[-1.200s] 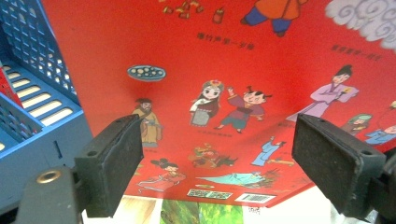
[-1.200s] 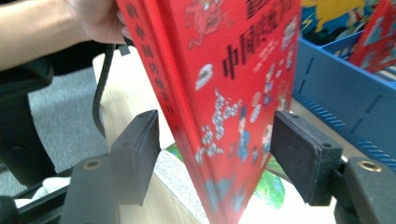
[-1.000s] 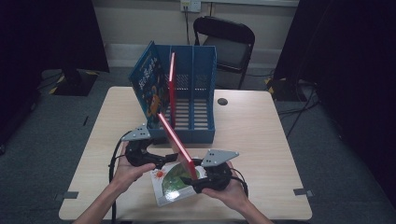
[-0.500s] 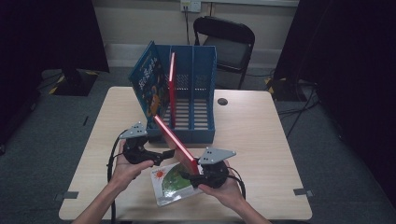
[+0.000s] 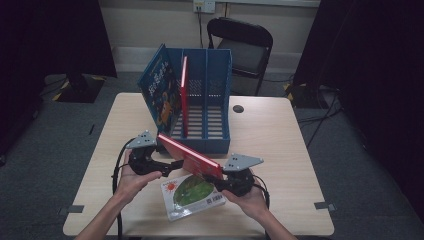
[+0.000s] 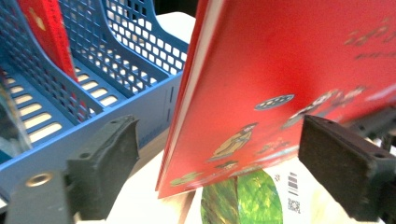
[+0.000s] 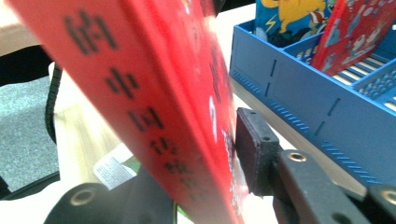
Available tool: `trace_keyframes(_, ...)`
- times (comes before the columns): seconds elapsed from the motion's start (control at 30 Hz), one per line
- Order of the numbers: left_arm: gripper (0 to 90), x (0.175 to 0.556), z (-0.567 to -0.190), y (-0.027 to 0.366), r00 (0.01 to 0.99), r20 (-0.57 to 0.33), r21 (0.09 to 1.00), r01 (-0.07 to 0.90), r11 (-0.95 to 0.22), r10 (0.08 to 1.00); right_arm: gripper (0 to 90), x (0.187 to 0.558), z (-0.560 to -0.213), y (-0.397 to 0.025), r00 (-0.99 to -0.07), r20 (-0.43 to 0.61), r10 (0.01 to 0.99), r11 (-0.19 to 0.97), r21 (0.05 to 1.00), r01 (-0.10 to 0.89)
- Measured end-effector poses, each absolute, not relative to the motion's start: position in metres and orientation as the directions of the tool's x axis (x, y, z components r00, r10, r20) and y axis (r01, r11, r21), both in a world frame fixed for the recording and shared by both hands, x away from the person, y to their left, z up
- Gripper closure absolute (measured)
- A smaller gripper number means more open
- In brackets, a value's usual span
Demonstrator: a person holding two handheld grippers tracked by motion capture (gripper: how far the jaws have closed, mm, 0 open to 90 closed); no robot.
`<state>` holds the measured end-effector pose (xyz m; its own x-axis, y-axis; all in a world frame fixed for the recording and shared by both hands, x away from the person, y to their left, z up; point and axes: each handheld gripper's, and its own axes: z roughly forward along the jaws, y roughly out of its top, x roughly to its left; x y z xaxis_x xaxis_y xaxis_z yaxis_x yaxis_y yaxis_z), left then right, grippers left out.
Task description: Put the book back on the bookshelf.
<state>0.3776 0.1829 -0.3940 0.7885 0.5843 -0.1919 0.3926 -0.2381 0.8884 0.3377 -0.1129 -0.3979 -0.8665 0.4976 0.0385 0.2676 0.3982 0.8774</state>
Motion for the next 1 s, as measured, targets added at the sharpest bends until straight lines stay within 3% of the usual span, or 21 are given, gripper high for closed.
trace_keyframes(0.17,23.7,0.373,-0.393,0.176,0.803,-0.15,0.9,0.353,-0.257,0.577,73.4,0.341,-0.398,-0.117,-0.862,0.029,0.507,0.39,0.884,0.259)
trace_keyframes(0.53,31.8,0.369,-0.386,0.181,0.79,-0.11,0.903,0.333,-0.271,0.603,79.9,0.346,-0.399,-0.115,-0.892,0.02,0.452,0.393,0.893,0.219)
trace_keyframes(1.0,37.8,0.367,-0.386,0.179,0.805,-0.1,0.907,0.316,-0.279,0.585,74.2,0.347,-0.376,-0.11,-0.894,0.042,0.447,0.293,0.937,0.191)
